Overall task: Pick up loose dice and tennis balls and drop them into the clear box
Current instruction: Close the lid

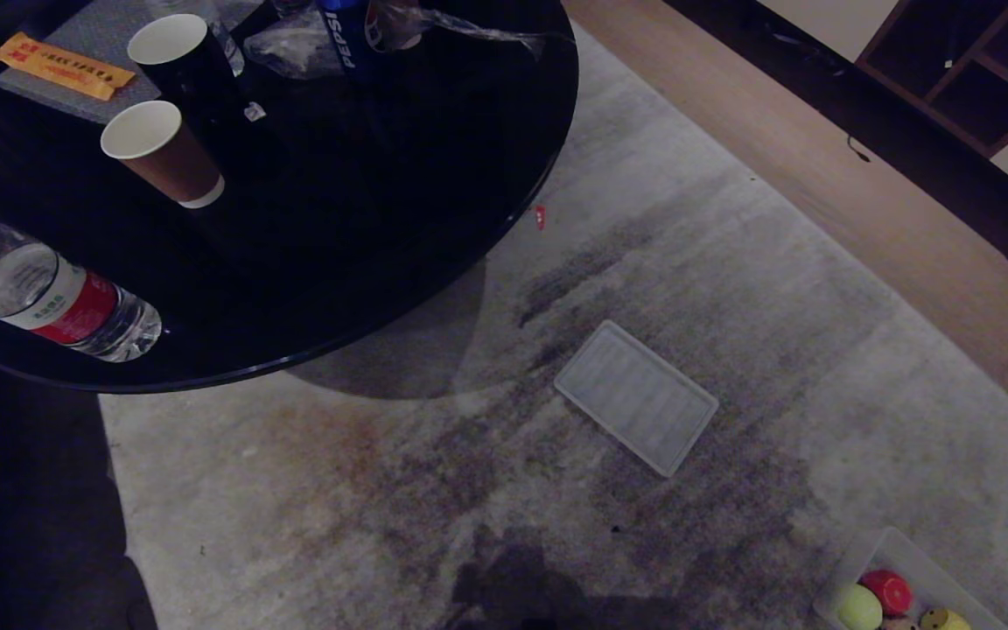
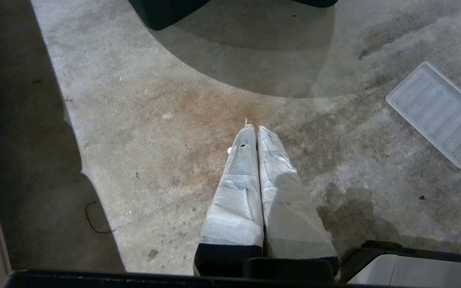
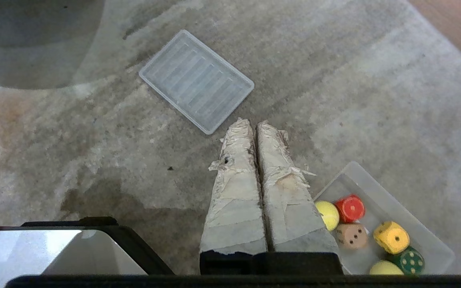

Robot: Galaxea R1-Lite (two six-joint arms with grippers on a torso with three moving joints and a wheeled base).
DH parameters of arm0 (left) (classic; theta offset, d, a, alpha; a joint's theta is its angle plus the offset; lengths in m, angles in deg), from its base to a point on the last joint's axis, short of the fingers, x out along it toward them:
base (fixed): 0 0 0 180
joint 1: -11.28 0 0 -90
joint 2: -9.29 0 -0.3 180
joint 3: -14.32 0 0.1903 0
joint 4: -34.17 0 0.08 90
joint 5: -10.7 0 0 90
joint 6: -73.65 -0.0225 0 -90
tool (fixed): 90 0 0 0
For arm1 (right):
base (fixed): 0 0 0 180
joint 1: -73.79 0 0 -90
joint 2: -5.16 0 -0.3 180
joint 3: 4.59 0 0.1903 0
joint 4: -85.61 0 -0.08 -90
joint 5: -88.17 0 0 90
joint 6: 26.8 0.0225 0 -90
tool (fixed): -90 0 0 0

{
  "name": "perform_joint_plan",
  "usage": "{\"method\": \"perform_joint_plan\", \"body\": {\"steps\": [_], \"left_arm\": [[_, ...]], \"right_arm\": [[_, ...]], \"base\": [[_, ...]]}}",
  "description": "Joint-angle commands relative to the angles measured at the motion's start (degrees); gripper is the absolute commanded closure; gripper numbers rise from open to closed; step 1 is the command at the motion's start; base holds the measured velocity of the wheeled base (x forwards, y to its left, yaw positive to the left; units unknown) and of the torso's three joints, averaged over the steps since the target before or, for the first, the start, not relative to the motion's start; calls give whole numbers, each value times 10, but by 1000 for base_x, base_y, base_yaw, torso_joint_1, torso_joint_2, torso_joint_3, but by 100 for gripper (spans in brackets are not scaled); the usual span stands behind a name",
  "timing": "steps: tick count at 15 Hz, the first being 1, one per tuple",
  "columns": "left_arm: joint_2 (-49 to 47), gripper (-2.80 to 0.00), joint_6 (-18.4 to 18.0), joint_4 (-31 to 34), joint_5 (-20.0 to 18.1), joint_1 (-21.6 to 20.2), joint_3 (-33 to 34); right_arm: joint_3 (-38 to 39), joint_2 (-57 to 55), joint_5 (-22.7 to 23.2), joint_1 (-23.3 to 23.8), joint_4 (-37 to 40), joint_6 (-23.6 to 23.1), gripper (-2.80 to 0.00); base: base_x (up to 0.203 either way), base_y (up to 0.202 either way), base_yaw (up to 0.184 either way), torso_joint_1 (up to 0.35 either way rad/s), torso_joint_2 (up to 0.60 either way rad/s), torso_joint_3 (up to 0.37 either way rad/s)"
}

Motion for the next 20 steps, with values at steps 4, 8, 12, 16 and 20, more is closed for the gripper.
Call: {"method": "perform_joint_plan", "body": {"steps": [4, 8, 12, 16, 20], "left_arm": [[-1, 0, 1, -1, 0, 0, 1], [-1, 0, -1, -1, 0, 0, 1], [-1, 0, 1, -1, 0, 0, 1], [-1, 0, 1, -1, 0, 0, 1], [-1, 0, 0, -1, 0, 0, 1]], "right_arm": [[6, -1, 1, 0, 0, 0, 0], [6, -1, 0, 0, 0, 1, 0], [6, -1, 0, 0, 0, 1, 0], [6, -1, 0, 0, 0, 1, 0], [6, -1, 0, 0, 0, 1, 0]], "base": [[0, 0, 0, 0, 0, 0], [0, 0, 0, 1, 4, -167], [0, 0, 0, 2, 1, -194], [0, 0, 0, 4, 1, -197], [0, 0, 0, 2, 0, -197]]}}
